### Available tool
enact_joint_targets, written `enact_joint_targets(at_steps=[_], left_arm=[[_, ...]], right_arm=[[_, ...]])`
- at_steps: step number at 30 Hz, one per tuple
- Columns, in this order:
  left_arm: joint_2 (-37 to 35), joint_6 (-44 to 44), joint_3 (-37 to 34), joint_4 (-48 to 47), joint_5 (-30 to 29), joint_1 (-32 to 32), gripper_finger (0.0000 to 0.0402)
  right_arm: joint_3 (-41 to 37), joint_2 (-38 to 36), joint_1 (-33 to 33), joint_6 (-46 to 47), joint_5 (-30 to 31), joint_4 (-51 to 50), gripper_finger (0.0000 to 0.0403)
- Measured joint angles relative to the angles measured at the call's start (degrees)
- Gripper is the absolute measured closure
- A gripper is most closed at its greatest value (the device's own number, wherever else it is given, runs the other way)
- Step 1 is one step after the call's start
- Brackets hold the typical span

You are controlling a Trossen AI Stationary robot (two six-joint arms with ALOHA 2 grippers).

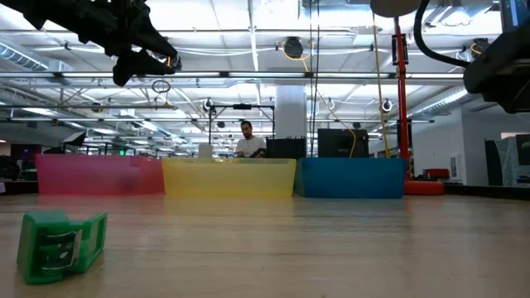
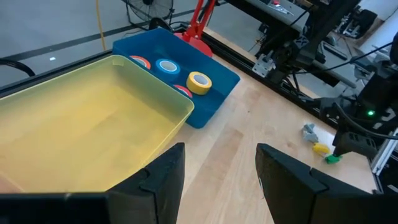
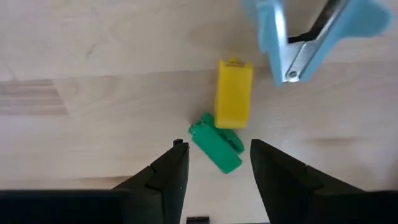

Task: Pick and place Stapler, Stapler remover, tape
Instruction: Put the yellow stapler into the red bin

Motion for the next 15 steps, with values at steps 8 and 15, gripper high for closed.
enact_joint_targets(at_steps=[8,15], left_arm=[[0.0,0.4,0.0,0.0,-0.1,0.0,0.0206],[0.0,1.0,0.0,0.0,-0.1,0.0,0.0206]], right_arm=[[-1.6,0.0,0.0,1.7,0.0,1.2,0.0239],[-7.4,0.0,0.0,4.0,0.0,10.2,0.0239]])
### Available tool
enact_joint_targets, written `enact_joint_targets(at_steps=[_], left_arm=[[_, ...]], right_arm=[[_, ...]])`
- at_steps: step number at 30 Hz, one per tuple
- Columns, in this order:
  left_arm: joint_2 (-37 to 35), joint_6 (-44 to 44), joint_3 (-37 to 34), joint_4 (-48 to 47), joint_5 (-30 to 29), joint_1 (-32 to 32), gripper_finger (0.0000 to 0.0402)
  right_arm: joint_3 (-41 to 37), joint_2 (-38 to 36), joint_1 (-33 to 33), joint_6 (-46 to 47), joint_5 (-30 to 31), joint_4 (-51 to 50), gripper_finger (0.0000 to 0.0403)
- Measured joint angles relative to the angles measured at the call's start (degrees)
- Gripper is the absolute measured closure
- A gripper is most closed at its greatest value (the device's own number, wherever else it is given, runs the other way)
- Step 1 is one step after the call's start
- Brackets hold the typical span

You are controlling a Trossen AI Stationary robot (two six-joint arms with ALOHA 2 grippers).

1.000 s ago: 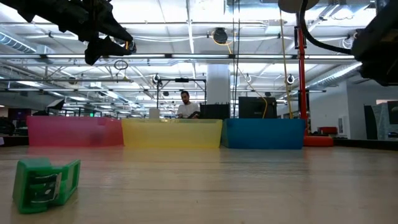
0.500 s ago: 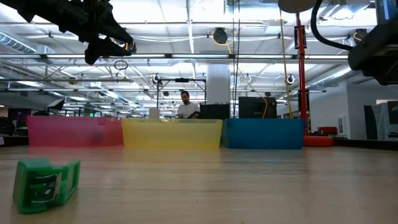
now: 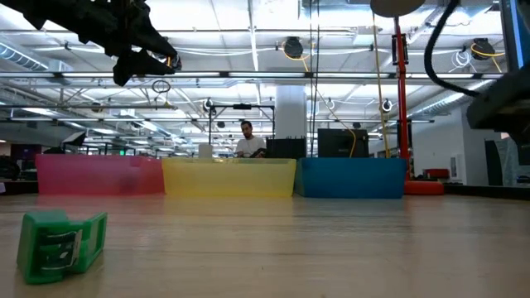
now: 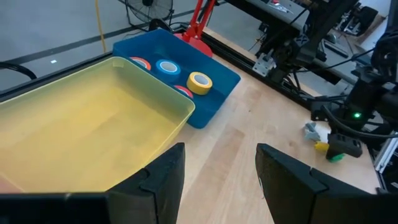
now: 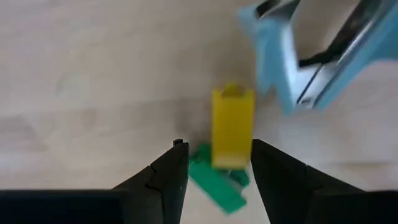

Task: Pick and place Stapler, Stapler remover, tape
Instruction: Put the yellow stapler into the red bin

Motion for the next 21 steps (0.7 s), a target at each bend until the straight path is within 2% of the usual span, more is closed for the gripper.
enact_joint_targets(at_steps=[15,21], left_arm=[[0.0,0.3,0.0,-0.1,-1.0,0.0,0.0206],[0.0,0.3,0.0,-0.1,-1.0,0.0,0.0206]], right_arm=[[-2.1,0.0,-0.1,1.4,0.0,1.2,0.0241],[-2.2,0.0,-0.1,1.1,0.1,2.2,0.0289]])
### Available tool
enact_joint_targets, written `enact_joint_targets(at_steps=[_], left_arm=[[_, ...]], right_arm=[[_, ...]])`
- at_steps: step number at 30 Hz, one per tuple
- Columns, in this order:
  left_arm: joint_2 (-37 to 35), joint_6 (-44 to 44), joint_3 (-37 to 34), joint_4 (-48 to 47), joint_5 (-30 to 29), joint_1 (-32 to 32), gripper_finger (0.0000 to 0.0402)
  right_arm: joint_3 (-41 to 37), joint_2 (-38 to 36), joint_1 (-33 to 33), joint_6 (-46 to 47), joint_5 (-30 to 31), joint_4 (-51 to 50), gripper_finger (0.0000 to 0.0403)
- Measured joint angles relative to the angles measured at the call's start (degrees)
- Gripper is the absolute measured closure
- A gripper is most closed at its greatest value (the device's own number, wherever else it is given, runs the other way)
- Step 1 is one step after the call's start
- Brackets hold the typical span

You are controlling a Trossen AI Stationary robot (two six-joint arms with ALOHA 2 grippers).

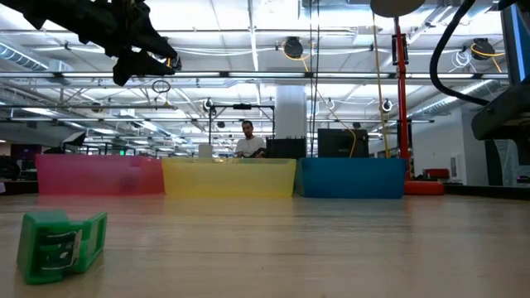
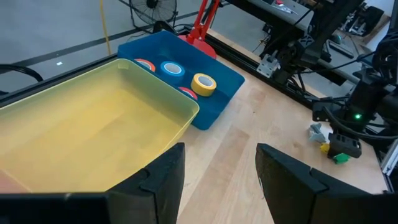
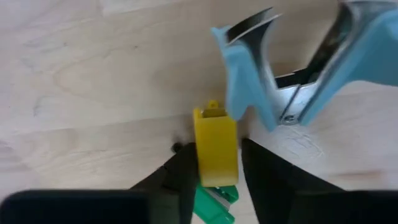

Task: Pick and place Stapler, Stapler remover, tape
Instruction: Put the yellow stapler into the red bin

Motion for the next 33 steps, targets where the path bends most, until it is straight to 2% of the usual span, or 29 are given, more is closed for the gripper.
enact_joint_targets(at_steps=[5,11,20,24,28,33], left_arm=[[0.0,0.0,0.0,0.0,0.0,0.0,0.0206],[0.0,-0.1,0.0,0.0,0.1,0.0,0.0206],[0.0,-1.6,0.0,0.3,5.0,0.0,0.0206],[0.0,-4.0,0.0,0.3,9.7,0.0,0.0206],[0.0,-7.3,0.0,0.5,13.6,-0.6,0.0206],[0.0,-10.9,0.0,4.0,14.8,-2.9,0.0206]], right_arm=[[0.0,0.0,0.0,-1.5,2.0,1.7,0.034],[0.0,-0.3,0.0,-4.6,3.9,4.2,0.034],[1.1,-8.1,-0.9,-13.0,21.2,6.3,0.034],[1.2,-11.9,-3.3,-22.8,30.6,12.2,0.034],[1.2,-13.9,-8.0,-38.7,37.5,22.4,0.034],[1.2,-13.7,-16.1,-60.5,35.0,40.6,0.034]])
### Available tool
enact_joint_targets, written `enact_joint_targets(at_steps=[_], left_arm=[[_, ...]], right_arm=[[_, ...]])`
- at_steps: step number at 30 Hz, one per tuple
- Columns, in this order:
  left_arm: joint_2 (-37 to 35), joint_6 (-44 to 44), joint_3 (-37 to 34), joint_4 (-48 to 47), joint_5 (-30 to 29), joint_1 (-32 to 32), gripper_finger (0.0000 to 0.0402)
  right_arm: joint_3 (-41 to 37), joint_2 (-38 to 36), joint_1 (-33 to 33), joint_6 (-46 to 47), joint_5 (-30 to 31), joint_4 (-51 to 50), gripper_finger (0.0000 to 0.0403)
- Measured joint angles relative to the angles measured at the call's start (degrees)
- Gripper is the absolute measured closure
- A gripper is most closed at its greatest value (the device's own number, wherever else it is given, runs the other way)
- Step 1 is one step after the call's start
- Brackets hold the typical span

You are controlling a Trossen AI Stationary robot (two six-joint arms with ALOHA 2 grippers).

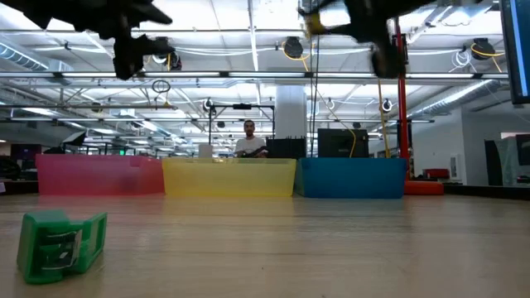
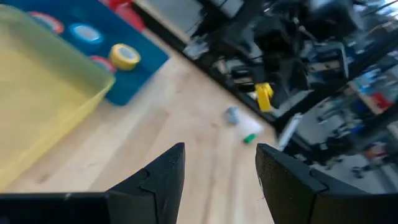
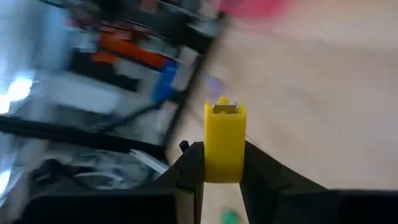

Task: Pick and place Stapler, Stapler remover, tape
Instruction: Put the yellow stapler into the red bin

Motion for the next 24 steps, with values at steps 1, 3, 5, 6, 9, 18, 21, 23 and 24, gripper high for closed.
enact_joint_targets(at_steps=[1,3,5,6,9,18,21,23,24], left_arm=[[0.0,-0.3,0.0,1.2,0.0,-0.6,0.0206],[0.0,-1.2,0.0,3.9,0.0,-1.9,0.0206],[0.0,-1.6,0.0,6.6,0.0,-2.8,0.0206],[0.0,-1.8,0.0,7.9,0.0,-3.3,0.0206],[0.0,-3.8,0.0,10.2,-1.7,-4.1,0.0206],[4.4,-9.3,0.0,13.4,-6.1,-5.5,0.0206],[7.8,-11.0,0.0,17.5,-6.1,-5.8,0.0206],[10.1,-12.2,0.0,20.3,-5.9,-5.8,0.0206],[11.4,-12.6,0.0,22.2,-5.2,-5.7,0.0206]], right_arm=[[0.0,0.5,-1.7,-3.2,-1.6,3.9,0.034],[0.1,1.4,-4.6,-8.1,-5.0,8.7,0.034],[0.0,2.2,-7.0,-11.2,-8.4,11.9,0.034],[0.0,2.5,-8.1,-12.1,-9.9,13.1,0.034],[0.0,4.3,-10.5,-13.4,-13.2,14.7,0.034],[1.7,11.3,-13.3,-16.0,-18.9,26.3,0.034],[5.5,12.7,-13.6,-19.3,-20.4,25.0,0.034],[8.1,13.7,-13.7,-21.9,-21.4,23.4,0.034],[9.8,14.5,-13.9,-23.1,-22.0,22.3,0.034]])
